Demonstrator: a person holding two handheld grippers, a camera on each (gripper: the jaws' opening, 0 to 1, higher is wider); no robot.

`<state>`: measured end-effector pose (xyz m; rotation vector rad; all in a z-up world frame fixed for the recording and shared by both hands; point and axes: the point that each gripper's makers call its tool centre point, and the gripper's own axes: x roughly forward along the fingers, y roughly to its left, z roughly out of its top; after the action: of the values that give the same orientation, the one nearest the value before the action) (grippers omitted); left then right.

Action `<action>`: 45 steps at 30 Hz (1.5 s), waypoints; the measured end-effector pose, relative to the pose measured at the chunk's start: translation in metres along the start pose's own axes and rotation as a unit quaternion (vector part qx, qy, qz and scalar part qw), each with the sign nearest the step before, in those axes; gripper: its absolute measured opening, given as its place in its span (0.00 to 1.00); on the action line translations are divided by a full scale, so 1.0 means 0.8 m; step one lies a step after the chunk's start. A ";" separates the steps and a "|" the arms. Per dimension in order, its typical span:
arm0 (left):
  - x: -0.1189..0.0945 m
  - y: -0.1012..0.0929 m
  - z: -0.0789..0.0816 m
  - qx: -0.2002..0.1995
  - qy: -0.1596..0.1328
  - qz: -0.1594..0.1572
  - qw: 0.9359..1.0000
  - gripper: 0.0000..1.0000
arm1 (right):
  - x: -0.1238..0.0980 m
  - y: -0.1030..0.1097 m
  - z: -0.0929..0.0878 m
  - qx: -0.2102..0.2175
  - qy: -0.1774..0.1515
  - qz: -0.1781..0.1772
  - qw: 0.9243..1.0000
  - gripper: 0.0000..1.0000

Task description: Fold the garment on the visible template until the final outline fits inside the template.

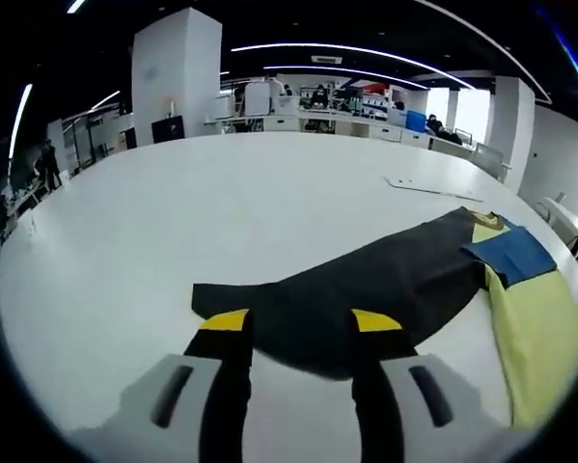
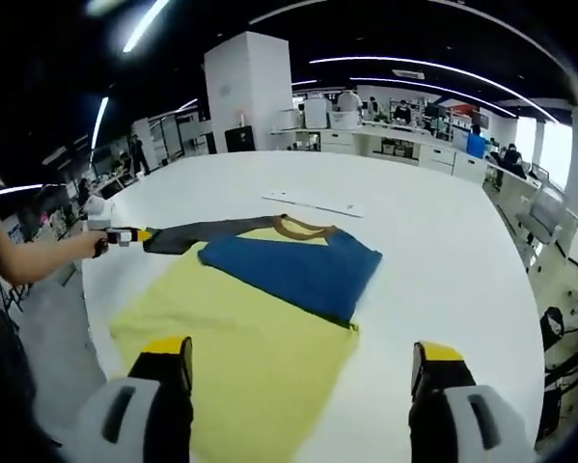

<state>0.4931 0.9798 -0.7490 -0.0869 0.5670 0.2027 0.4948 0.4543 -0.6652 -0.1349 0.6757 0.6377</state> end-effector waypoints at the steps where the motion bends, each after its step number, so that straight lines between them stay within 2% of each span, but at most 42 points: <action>1: 0.002 0.000 -0.001 0.001 0.000 0.001 1.000 0.33 | 0.000 0.000 0.000 0.002 0.000 0.000 1.000 0.94; 6: 0.014 0.003 -0.011 0.000 0.017 0.008 1.000 0.27 | 0.001 0.002 -0.006 0.004 0.007 -0.004 1.000 0.93; 8: 0.013 0.005 -0.011 0.006 0.015 0.011 1.000 0.24 | 0.001 0.002 -0.009 0.001 0.014 -0.009 1.000 0.92; 11: 0.012 0.008 -0.011 0.006 0.020 0.015 1.000 0.16 | 0.001 0.003 -0.012 -0.002 0.017 -0.012 1.000 0.92; 14: 0.008 0.011 -0.012 -0.005 0.023 0.013 1.000 0.01 | 0.001 0.005 -0.015 0.004 0.019 -0.012 1.000 0.91; 15: 0.007 0.012 -0.011 -0.004 0.023 0.016 1.000 0.00 | 0.002 0.006 -0.016 0.005 0.019 -0.012 1.000 0.91; 22: -0.011 0.019 -0.006 -0.014 0.010 0.030 0.999 0.00 | 0.003 0.012 -0.017 0.002 0.020 -0.009 1.000 0.90; 27: -0.028 0.025 -0.017 -0.015 0.006 0.049 0.999 0.00 | 0.003 0.017 -0.012 0.002 0.013 -0.004 1.000 0.90; 30: -0.041 0.031 -0.023 -0.048 -0.006 0.067 0.997 0.00 | 0.002 0.019 -0.009 0.000 0.010 -0.002 1.000 0.90; 32: -0.047 0.034 -0.030 -0.067 -0.003 0.077 0.995 0.00 | 0.001 0.020 -0.008 -0.003 0.010 -0.002 1.000 0.90; 37: -0.056 0.037 -0.042 -0.079 0.004 0.093 0.993 0.01 | 0.000 0.025 -0.006 -0.007 0.007 0.003 1.000 0.90; 40: -0.066 0.044 -0.049 -0.091 0.012 0.115 0.989 0.02 | -0.002 0.025 -0.006 -0.005 0.006 0.004 1.000 0.90; 41: -0.074 0.049 -0.050 -0.097 0.014 0.131 0.986 0.02 | -0.002 0.025 -0.007 -0.005 0.006 0.004 1.000 0.90; 44: -0.089 0.053 -0.047 -0.084 0.012 0.146 0.986 0.07 | -0.003 0.026 -0.008 -0.002 0.004 0.004 1.000 0.90; 45: -0.093 0.056 -0.041 -0.065 0.007 0.150 0.986 0.10 | -0.004 0.027 -0.008 -0.001 0.005 0.005 1.000 0.90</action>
<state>0.4051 1.0064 -0.7378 -0.1291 0.5789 0.5337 0.4769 0.4679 -0.6667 -0.1365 0.6854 0.6473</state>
